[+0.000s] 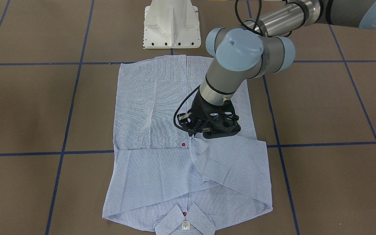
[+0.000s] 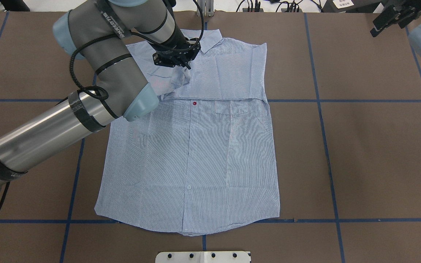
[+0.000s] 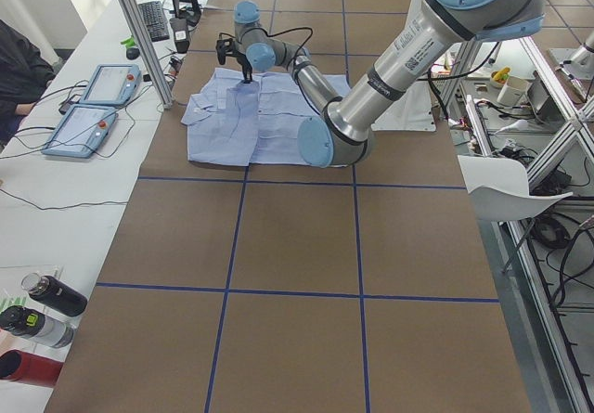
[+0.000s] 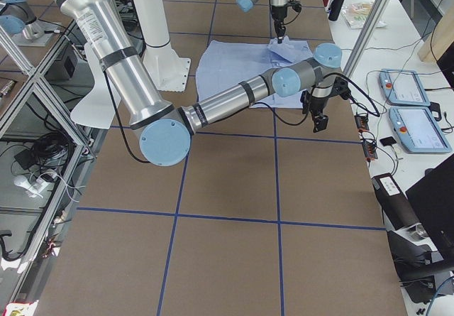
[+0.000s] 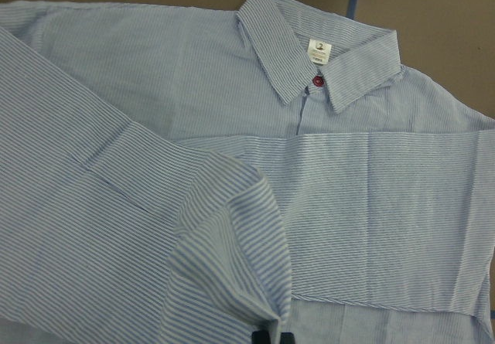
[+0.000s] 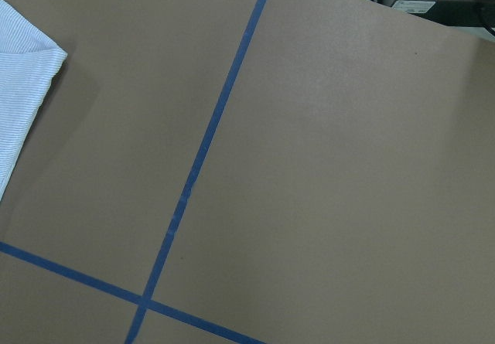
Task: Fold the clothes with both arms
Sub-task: 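Carry the sleeve with the left gripper across the shirt front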
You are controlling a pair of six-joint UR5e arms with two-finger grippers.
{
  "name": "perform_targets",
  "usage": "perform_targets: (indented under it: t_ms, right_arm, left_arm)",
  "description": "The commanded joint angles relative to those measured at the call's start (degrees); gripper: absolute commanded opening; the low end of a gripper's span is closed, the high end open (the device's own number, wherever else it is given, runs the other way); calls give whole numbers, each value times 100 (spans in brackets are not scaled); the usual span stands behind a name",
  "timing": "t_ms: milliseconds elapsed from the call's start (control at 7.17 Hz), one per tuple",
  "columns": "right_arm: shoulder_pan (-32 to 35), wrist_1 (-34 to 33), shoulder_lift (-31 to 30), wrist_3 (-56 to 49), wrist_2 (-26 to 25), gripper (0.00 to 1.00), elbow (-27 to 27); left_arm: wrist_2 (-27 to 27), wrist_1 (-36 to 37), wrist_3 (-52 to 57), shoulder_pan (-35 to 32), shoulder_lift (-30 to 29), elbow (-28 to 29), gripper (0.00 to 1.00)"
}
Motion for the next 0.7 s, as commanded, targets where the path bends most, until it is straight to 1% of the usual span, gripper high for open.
perform_targets:
  t_ms: [0,279,558]
  right_arm:
    - [5,0,-34,-12,0,100,-22]
    - [5,0,-61,5,0,100,4]
    - [-4,0,-52,6,9,100,-13]
  left_arm:
    - [274,-172,-307,324,-239,333,0]
    - [467,-513,-360,763,-239,570,0]
    - [468,-1249,-360,1062,-266,1060,0]
